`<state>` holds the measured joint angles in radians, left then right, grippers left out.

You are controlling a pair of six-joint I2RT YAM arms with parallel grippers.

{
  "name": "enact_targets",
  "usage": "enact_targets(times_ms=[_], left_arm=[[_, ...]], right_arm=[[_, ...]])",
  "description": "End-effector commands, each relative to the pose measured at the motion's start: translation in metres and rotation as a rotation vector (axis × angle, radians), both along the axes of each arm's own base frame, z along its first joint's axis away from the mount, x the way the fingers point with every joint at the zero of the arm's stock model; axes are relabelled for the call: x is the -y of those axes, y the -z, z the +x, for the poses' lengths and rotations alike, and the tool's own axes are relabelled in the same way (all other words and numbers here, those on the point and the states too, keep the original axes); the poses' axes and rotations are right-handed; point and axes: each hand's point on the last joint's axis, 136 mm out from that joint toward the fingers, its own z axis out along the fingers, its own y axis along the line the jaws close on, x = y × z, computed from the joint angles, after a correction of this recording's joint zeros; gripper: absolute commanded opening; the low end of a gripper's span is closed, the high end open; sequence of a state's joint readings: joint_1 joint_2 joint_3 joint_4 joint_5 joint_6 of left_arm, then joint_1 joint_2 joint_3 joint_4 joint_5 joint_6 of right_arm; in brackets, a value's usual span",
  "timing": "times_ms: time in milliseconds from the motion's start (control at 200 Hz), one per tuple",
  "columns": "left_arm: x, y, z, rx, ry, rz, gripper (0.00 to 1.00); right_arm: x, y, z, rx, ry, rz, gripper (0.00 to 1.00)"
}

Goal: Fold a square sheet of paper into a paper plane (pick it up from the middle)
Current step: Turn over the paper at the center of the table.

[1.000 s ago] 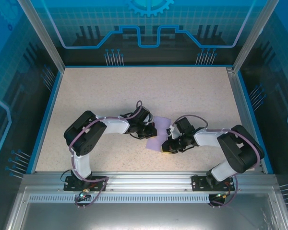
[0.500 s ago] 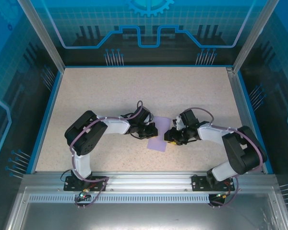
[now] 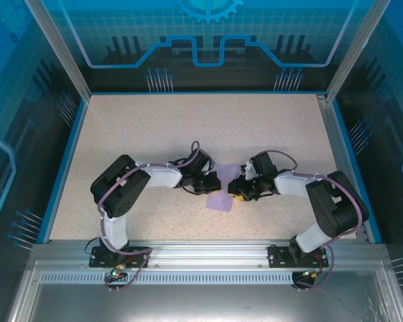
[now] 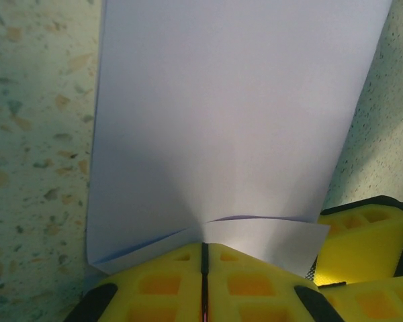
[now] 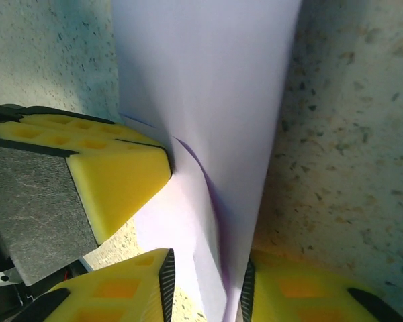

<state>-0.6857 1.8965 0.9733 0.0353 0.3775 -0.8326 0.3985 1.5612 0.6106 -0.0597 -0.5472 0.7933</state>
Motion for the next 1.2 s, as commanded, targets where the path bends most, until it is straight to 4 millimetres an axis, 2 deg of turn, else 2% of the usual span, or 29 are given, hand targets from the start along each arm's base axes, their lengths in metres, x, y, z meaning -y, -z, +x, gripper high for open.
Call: enact_targets(times_ms=[0,160,270,420,585,720,810,955,1000,1050,1115,1195], left_arm=[[0.001,-0.016,0.006,0.039,-0.021,0.002,0.11],[0.004,-0.037,0.017,0.084,-0.066,-0.064,0.13],[0.0,-0.048,0.023,0.115,-0.098,-0.081,0.14],[-0.029,-0.059,0.027,0.166,-0.206,-0.052,0.16],[-0.075,-0.077,0.027,0.217,-0.322,0.003,0.19],[-0.112,-0.093,0.031,0.246,-0.413,0.03,0.22],[-0.137,-0.099,0.036,0.263,-0.491,0.056,0.24],[-0.172,-0.102,0.047,0.271,-0.626,0.113,0.26],[-0.18,-0.102,0.05,0.253,-0.664,0.124,0.26],[-0.189,-0.102,0.05,0.211,-0.703,0.142,0.26],[-0.2,-0.107,0.046,0.152,-0.758,0.164,0.25],[-0.211,-0.116,0.036,0.1,-0.804,0.188,0.25]], right_arm=[[-0.002,-0.007,0.004,0.026,-0.001,0.029,0.34],[-0.007,-0.001,0.004,0.023,-0.027,0.054,0.3],[-0.008,-0.004,0.005,0.042,-0.046,0.056,0.22],[-0.009,-0.021,0.009,0.085,-0.083,0.053,0.12],[-0.003,-0.063,0.015,0.175,-0.147,-0.016,0.05],[0.021,-0.096,0.026,0.232,-0.178,-0.234,0.05],[0.056,-0.113,0.038,0.243,-0.183,-0.539,0.05],[0.078,-0.139,0.057,0.281,-0.247,-0.922,0.05],[0.087,-0.146,0.057,0.248,-0.277,-1.051,0.04],[0.089,-0.15,0.06,0.216,-0.314,-1.163,0.0],[0.087,-0.155,0.06,0.161,-0.347,-1.254,0.0],[0.062,-0.148,0.058,0.119,-0.388,-1.217,0.0]])
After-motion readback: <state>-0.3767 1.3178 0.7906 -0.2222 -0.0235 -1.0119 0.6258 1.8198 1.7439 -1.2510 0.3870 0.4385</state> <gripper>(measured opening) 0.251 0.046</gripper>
